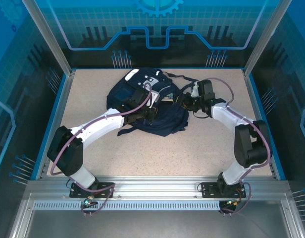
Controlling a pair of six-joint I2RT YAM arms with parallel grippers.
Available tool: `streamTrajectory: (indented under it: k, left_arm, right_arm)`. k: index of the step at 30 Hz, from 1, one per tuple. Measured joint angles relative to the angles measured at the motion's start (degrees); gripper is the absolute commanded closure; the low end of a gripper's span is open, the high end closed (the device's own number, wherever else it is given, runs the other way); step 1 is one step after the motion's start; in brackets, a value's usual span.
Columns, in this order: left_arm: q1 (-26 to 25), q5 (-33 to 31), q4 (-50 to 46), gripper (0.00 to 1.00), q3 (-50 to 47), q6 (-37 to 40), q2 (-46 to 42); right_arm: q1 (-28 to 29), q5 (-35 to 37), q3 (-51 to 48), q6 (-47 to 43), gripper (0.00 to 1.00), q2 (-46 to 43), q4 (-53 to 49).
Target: Pack books, pencil case, and school supplies into a backpack
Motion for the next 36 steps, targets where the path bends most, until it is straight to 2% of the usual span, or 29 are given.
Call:
streamTrajectory:
  k: [6,15,17,21,25,29,32,36]
  left_arm:
    - [0.0,0.5,0.02,0.98,-0.11,0.0,0.0]
    - [0.02,1.07,1.25,0.97,-2.29,0.15,-1.07]
    - [0.02,1.07,1.55,0.87,-2.34,0.11,-1.07]
    - [-0.13,3.1,1.55,0.57,-2.69,-0.85,-1.77]
    - [0.63,6.23,1.64,0.35,-4.26,-3.93,-6.36]
    - [4.39,7.61,3.13,0.25,-8.48,-8.68,-12.76]
    - [7.89,7.67,4.22,0.22,-12.55,-12.85,-15.72]
    - [12.5,6.88,4.37,0.18,-18.78,-18.51,-17.22]
  right_arm:
    - [4.24,1.31,2.93,1.81,0.79,7.43,0.59]
    - [4.39,3.87,10.34,4.42,0.79,14.03,6.05]
    - [4.37,3.04,11.43,5.22,0.79,15.72,6.84]
    - [4.35,1.88,11.5,5.81,0.74,17.18,8.24]
    - [3.63,2.69,5.46,3.52,0.64,11.47,6.73]
    - [3.45,6.1,-1.11,-1.22,0.51,0.61,-0.24]
    - [6.27,11.43,-4.96,-4.0,0.45,-7.72,-5.38]
    - [17.79,21.4,-6.62,-4.61,0.41,-12.7,-11.56]
